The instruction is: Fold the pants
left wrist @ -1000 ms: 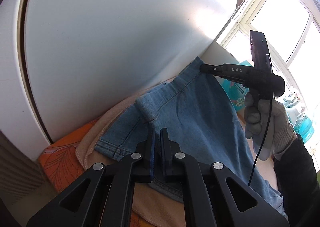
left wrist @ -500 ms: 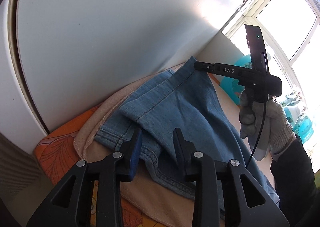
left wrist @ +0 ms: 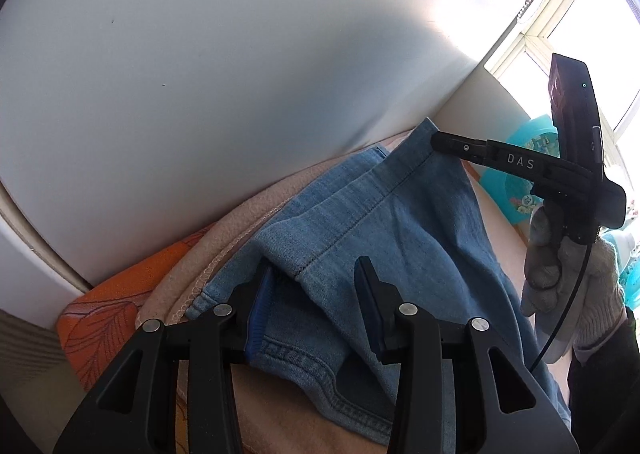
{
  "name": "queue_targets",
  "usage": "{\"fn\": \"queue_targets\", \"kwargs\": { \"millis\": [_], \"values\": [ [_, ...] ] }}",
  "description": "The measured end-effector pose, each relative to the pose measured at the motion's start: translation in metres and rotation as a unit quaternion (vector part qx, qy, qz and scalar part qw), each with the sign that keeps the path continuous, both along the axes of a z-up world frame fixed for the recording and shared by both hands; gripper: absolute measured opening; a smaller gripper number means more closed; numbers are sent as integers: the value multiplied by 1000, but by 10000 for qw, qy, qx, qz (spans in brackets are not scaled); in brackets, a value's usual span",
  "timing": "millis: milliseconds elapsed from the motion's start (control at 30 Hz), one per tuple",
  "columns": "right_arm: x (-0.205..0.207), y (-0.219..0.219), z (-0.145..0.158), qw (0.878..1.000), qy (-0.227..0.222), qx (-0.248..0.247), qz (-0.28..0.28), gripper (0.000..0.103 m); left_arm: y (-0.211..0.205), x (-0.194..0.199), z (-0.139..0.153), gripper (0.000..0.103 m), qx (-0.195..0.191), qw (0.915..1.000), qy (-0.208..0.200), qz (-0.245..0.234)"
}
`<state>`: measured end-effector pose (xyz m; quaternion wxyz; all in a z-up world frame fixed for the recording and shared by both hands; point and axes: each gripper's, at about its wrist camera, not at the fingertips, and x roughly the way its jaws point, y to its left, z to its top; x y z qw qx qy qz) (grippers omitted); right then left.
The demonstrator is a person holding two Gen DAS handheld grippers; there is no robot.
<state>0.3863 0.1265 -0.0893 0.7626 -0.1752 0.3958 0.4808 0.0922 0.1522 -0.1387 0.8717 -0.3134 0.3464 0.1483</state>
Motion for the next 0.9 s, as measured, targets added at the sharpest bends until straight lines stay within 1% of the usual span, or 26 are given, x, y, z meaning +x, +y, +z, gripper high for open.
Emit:
{"fn": "queue_targets", "kwargs": {
  "millis": [33,67,100,133,200,267,367,467,533,600,667,700,800,900],
  "values": [
    [1,-1,0,10000,1,13,-10,5,1,-1,0,39,17,10000,-67,56],
    [1,-2,1,10000,4,15,-17,5,1,-3,2,34,81,9999,-123,80],
    [1,-2,1,10000,-4,10,-26,5,0,-4,5,14,178,9996,-196,97],
    [3,-3,0,10000,-28,3,-38,5,-1,-3,7,9,270,9993,-240,73],
    [-1,-4,4,9999,-118,-12,-56,5,-5,-2,10,7,410,9986,-317,-29],
    [-6,-7,12,9996,-267,-33,-79,5,-7,-3,15,6,468,9978,-466,-83],
    [-14,-12,33,9978,-629,-75,-215,5,-5,-12,25,6,478,9963,-715,-92],
    [-24,-11,59,9951,-973,-71,-164,4,-3,-23,41,6,523,9937,-989,-53],
    [-30,-3,73,9934,-1141,-47,-116,4,-1,-30,51,6,612,9916,-1136,-41],
    [-36,3,80,9926,-1215,-8,-53,4,-1,-36,59,6,775,9895,-1216,-20],
    [-38,12,78,9917,-1287,-53,-49,4,1,-38,62,6,950,9882,-1200,-9],
    [-36,16,73,9920,-1259,-95,-71,4,2,-39,61,6,978,9885,-1157,-7],
    [-27,25,52,9945,-1027,-179,-91,4,9,-40,51,6,880,9909,-1014,-7],
    [-22,31,29,9954,-897,-334,-100,4,12,-39,42,6,835,9927,-869,-7]
  ]
}}
